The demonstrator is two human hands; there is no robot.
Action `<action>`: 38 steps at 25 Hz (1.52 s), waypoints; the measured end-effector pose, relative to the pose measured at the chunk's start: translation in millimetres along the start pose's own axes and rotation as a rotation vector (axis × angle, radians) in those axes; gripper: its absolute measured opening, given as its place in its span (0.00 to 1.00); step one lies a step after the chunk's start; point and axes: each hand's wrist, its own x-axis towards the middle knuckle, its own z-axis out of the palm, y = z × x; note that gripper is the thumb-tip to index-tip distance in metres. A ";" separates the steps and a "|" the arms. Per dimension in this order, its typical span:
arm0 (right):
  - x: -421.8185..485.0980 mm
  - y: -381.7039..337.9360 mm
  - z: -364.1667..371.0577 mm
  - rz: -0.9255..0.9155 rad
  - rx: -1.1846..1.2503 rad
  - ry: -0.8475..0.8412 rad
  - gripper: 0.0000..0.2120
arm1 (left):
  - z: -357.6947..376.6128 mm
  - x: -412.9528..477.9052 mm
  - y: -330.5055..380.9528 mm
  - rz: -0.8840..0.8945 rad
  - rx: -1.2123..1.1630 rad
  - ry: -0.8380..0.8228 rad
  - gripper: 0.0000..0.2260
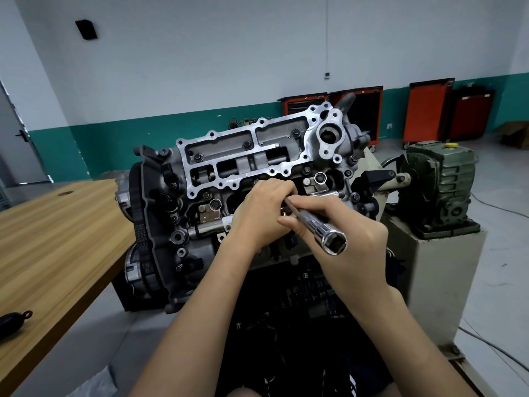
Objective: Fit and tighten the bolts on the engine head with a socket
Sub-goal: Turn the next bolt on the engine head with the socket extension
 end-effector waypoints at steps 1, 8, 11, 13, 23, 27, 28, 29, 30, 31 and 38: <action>-1.4 -0.6 1.1 -0.008 0.013 -0.019 0.12 | 0.2 -0.7 -0.1 -0.006 -0.020 0.009 0.06; 0.1 1.5 0.1 -0.013 0.010 -0.013 0.14 | -0.2 -0.8 0.4 -0.003 0.019 -0.007 0.05; -0.8 0.0 0.8 -0.014 0.030 -0.015 0.13 | 0.8 -0.3 -0.8 -0.020 0.000 -0.010 0.05; -4.2 -1.9 3.3 -0.027 0.073 -0.098 0.15 | 0.0 -0.5 -0.6 -0.049 -0.032 -0.016 0.06; -5.1 -2.6 2.8 -0.045 0.073 -0.114 0.15 | -1.4 -1.0 0.0 -0.083 -0.077 -0.025 0.06; -1.8 1.9 3.2 -0.045 0.019 -0.095 0.15 | -5.6 -0.5 3.5 -0.025 -0.024 -0.036 0.12; -0.8 2.5 2.6 -0.030 0.016 -0.062 0.13 | -5.3 -0.7 3.8 -0.012 -0.009 -0.035 0.11; -0.3 2.1 2.2 -0.019 0.023 -0.036 0.12 | -4.9 -1.0 4.1 -0.007 0.003 -0.036 0.09; -0.5 0.9 2.4 -0.016 0.030 -0.021 0.11 | -4.0 -1.1 3.7 -0.011 0.003 -0.039 0.07; -1.5 -0.3 3.2 -0.025 0.036 -0.020 0.11 | -3.3 -1.1 3.4 -0.025 -0.017 -0.036 0.06; 2.3 3.5 1.7 -0.042 -0.026 -0.036 0.14 | -4.4 -1.9 4.1 -0.008 0.000 -0.023 0.08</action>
